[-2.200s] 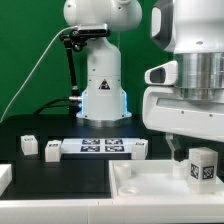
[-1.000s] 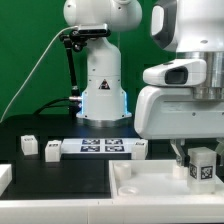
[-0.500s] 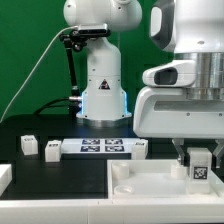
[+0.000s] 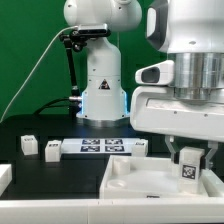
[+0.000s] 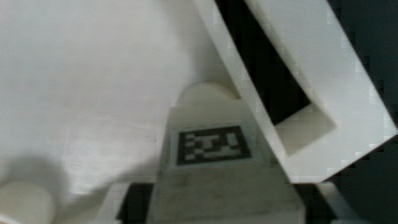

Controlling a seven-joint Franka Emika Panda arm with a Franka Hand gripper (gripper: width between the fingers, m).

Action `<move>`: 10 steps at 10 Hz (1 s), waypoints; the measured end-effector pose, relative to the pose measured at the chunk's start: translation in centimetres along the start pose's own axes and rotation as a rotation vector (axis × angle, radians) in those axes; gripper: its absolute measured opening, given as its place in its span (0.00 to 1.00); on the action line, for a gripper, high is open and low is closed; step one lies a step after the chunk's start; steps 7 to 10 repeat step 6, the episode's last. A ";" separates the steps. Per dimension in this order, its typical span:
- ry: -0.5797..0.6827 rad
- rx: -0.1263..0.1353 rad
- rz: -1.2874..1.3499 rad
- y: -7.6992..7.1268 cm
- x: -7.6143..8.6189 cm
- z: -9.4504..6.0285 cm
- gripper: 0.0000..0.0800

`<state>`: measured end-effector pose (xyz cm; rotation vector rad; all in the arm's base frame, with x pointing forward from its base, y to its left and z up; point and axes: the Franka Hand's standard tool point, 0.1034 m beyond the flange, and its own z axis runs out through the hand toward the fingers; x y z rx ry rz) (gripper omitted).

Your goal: Assemble one leg

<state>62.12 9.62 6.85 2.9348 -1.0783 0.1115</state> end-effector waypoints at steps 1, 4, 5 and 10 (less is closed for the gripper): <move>0.002 -0.003 0.011 0.1 0.1 0.0 0.39; 0.001 -0.003 0.018 0.1 0.0 0.1 0.62; 0.000 -0.003 0.018 0.1 0.0 0.1 0.77; 0.000 -0.003 0.018 0.1 0.0 0.1 0.80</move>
Offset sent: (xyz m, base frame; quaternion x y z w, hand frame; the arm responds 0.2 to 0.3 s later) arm 0.0000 0.0000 0.0000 0.0000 0.0000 0.0000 1.0000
